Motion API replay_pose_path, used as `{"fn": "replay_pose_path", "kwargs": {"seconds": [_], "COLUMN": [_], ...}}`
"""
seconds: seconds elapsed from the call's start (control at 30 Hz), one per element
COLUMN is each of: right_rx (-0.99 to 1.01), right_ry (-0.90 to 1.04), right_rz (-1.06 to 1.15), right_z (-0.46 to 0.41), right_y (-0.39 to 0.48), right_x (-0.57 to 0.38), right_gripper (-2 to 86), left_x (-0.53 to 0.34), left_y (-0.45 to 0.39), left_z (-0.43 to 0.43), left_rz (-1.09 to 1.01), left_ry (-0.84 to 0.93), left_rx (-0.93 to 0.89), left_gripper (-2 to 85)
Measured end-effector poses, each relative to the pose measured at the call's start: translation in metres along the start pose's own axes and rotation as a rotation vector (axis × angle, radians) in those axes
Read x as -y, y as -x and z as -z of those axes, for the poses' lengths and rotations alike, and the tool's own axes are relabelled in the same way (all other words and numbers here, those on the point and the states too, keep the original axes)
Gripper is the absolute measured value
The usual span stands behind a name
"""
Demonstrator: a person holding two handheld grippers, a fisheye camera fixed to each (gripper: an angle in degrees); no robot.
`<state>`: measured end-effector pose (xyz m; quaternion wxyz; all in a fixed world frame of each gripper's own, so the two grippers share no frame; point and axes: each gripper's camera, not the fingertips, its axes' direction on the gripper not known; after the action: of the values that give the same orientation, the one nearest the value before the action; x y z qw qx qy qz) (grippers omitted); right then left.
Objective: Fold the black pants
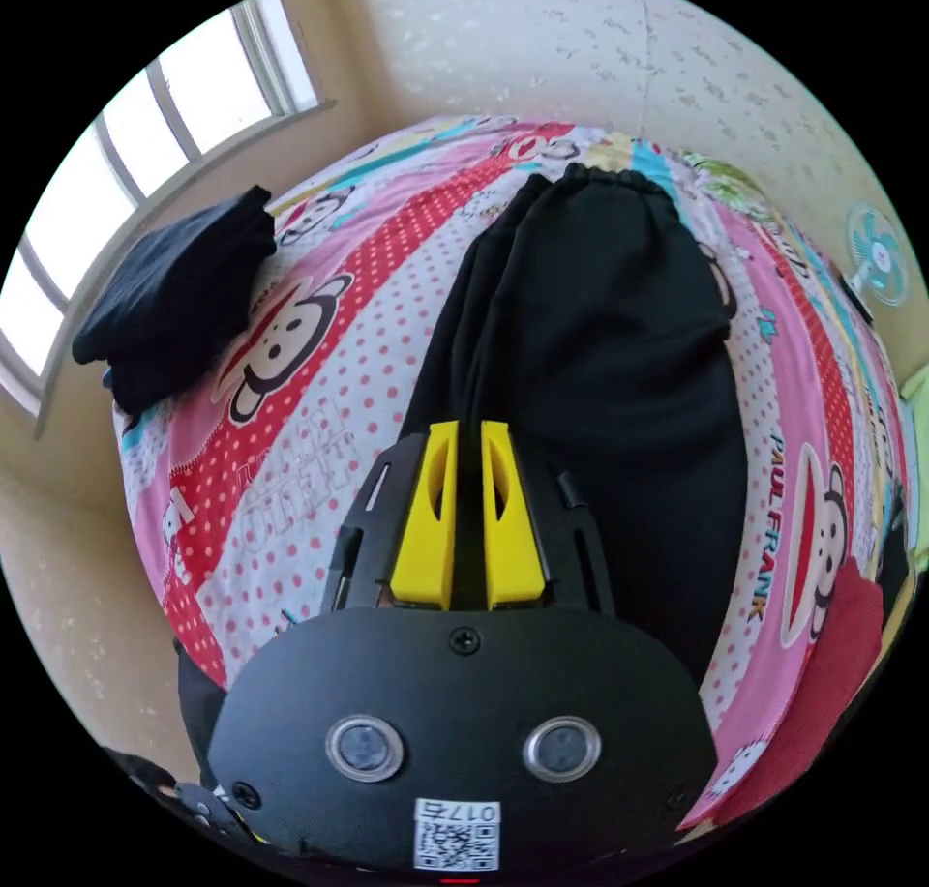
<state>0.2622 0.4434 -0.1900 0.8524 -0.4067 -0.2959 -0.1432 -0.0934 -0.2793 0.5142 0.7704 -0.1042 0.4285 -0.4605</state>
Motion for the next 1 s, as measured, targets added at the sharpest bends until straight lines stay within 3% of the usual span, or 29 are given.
{"fn": "replay_pose_path", "kwargs": {"seconds": [0.13, 0.7, 1.0], "right_rx": [-0.082, -0.094, -0.137], "right_ry": [-0.044, -0.037, -0.126], "right_rz": [0.014, 0.05, 0.034], "right_z": [-0.004, -0.102, -0.14], "right_y": [0.029, 0.04, 0.004], "right_x": [-0.007, -0.007, 0.131], "right_gripper": [3.6, 6.1, 12.3], "left_x": [-0.004, -0.009, -0.009], "left_y": [0.012, 0.038, 0.042], "left_z": [0.026, 0.024, 0.026], "left_rz": [0.016, 0.075, 0.071], "left_ry": [-0.01, 0.012, 0.013], "left_rx": [-0.11, -0.105, -0.137], "left_gripper": [0.7, 0.6, 0.6]}}
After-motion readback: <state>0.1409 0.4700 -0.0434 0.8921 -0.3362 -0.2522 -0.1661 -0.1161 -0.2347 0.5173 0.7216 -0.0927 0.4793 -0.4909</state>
